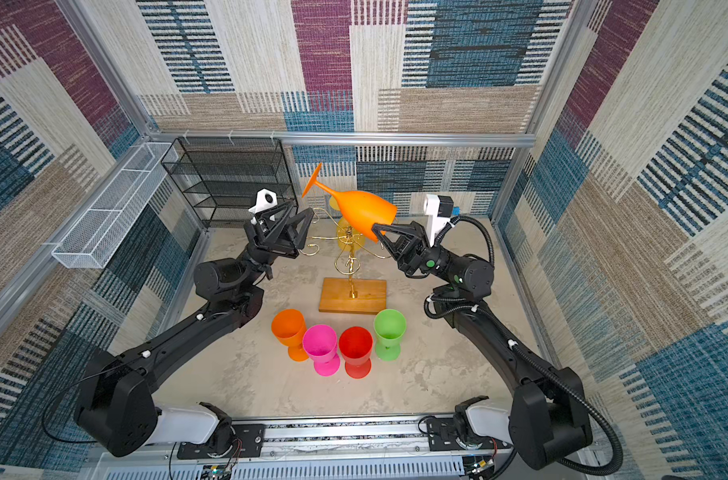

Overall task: Take the wine glass off the wine glass rack
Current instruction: 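Open the left gripper and carry the orange glass down with the right gripper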

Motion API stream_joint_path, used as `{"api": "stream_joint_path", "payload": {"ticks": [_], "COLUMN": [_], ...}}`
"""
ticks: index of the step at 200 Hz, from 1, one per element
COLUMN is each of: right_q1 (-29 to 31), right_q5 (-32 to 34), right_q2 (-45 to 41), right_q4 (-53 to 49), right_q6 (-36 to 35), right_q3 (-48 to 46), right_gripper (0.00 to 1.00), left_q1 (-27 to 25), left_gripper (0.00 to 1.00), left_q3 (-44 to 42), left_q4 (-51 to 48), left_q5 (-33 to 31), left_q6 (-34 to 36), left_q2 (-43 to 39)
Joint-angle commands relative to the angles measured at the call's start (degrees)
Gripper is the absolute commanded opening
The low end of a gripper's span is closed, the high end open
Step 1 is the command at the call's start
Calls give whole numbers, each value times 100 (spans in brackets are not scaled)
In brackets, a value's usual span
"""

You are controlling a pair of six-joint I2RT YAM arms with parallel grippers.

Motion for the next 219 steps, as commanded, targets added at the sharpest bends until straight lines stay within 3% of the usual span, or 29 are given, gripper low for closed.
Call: {"api": "stream_joint_path", "payload": {"ticks": [1, 29, 50, 73, 126, 141, 183, 219], "right_q1": [-9, -4, -9, -5, -2, -9, -8, -2], "right_q5": [576, 1658, 2997, 4487, 6185, 6241, 5053, 4678], "right_q2": [-418, -1104, -1402, -1313, -1472, -1374, -1249, -978], "right_q4": [-1320, -4068, -6262, -8597, -10995, -11479, -11672, -11772], "right_q6": [-666, -1980, -2781, -3193, -3557, -3620, -3670, -3749], "right_q3": [138, 842, 1737, 2773, 3402, 3419, 2414, 1857], "right_gripper": [0, 0, 0, 0, 0, 0, 0, 0], "left_q1": [-7, -12, -8, -12, 3, 1, 19, 75], "left_gripper": [51, 52, 52, 52, 52, 52, 52, 52], "left_q3": [-8, 78, 145, 235, 243, 221, 190, 92], "left_q4": [206, 207, 205, 205, 206, 205, 206, 206], "left_q5": [80, 261, 344, 578, 651, 669, 743, 835], "left_q6": [296, 521, 624, 669, 656, 665, 674, 698], "left_q2": [-66, -84, -58, 27, 176, 180, 172, 99]}}
